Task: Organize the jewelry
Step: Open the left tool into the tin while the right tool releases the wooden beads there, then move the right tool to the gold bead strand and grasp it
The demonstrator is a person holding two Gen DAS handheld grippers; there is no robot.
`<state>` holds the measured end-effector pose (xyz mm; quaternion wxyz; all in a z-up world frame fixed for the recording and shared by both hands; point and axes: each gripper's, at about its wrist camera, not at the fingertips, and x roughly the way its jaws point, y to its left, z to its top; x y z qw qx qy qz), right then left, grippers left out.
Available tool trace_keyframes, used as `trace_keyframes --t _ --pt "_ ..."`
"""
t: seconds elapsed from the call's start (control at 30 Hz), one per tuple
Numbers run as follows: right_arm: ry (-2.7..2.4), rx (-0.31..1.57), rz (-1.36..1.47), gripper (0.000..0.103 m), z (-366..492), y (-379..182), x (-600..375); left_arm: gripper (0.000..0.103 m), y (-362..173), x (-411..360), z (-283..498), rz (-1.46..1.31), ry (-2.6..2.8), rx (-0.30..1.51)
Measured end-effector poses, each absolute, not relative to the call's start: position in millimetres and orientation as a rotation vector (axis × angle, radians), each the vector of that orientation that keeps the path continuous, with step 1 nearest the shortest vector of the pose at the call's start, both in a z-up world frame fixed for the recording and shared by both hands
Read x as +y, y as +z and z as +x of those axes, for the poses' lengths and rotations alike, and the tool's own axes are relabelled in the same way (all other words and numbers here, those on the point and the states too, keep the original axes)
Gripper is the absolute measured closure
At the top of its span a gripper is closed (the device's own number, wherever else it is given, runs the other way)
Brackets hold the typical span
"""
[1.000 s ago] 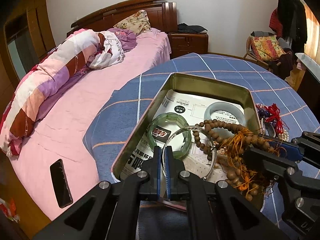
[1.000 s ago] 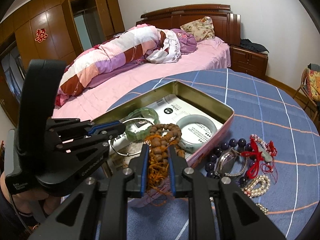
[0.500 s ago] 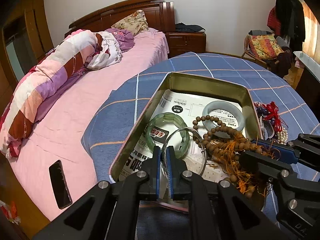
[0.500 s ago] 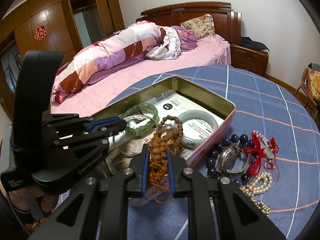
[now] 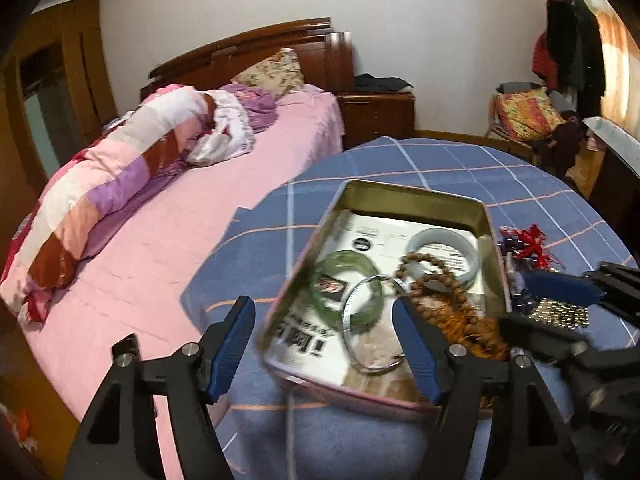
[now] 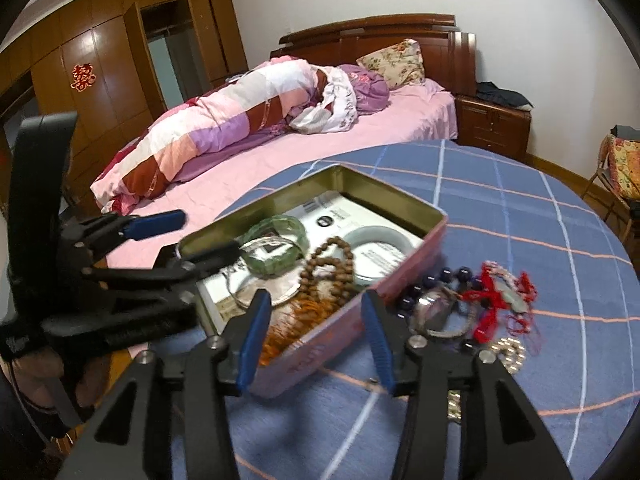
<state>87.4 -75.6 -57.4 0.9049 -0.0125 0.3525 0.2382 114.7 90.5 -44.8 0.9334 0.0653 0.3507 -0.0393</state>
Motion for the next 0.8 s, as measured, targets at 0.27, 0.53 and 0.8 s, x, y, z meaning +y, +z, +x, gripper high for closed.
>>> trace_keyframes --t 0.27,0.53,0.8 --pt "0.406 0.761 0.004 0.052 77 -64 -124 0.032 -56 112 110 0.075 0.023 0.747" --pt "0.315 0.795 0.047 0.052 66 -72 -171 0.032 -48 108 94 0.033 0.064 0.732" --pt "0.280 0.816 0.068 0.052 62 -80 -193 0.032 -45 68 81 0.068 -0.014 0.737"
